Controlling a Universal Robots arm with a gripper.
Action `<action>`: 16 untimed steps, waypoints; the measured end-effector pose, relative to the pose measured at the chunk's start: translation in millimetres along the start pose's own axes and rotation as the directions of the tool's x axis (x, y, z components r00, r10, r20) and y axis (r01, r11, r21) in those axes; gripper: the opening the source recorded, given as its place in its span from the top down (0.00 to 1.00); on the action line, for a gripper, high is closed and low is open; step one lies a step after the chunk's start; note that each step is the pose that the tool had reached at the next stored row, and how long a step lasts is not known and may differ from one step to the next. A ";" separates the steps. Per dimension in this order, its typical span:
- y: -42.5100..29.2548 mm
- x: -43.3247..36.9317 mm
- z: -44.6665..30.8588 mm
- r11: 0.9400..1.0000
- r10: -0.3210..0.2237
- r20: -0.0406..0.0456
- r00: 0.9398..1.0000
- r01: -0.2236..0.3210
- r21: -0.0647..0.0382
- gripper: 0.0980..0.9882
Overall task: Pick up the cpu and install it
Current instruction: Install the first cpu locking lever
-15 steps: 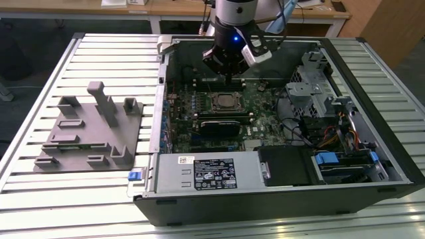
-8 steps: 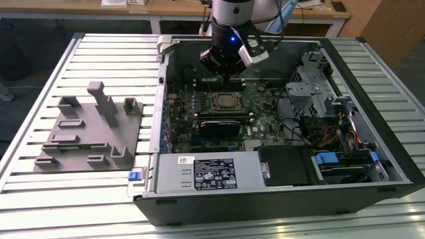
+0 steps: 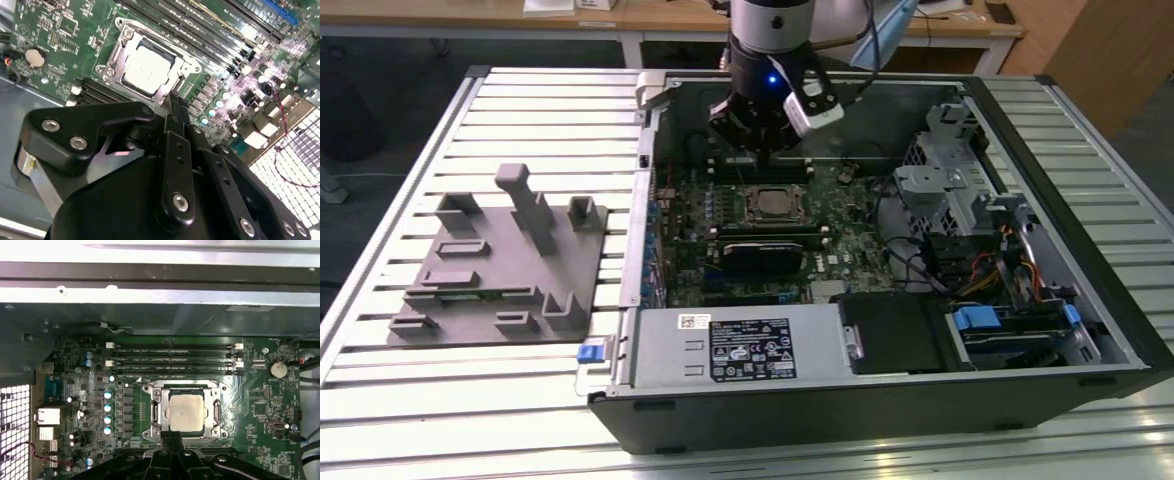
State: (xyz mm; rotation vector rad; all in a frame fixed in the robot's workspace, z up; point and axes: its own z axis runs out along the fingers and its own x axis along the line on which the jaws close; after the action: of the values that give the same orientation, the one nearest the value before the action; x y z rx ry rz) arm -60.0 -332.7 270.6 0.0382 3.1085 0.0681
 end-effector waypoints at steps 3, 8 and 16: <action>-0.1 0.1 1.1 0.999 0.040 0.002 0.999 -0.040 0.001 0.99; -0.2 4.1 2.3 0.999 0.046 0.002 0.999 -0.046 0.001 0.99; -0.9 19.2 8.1 0.999 0.047 0.002 0.999 -0.047 0.002 0.99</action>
State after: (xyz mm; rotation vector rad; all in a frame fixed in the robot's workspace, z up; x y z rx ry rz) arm -78.9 -332.7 261.9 0.1106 3.1059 0.0667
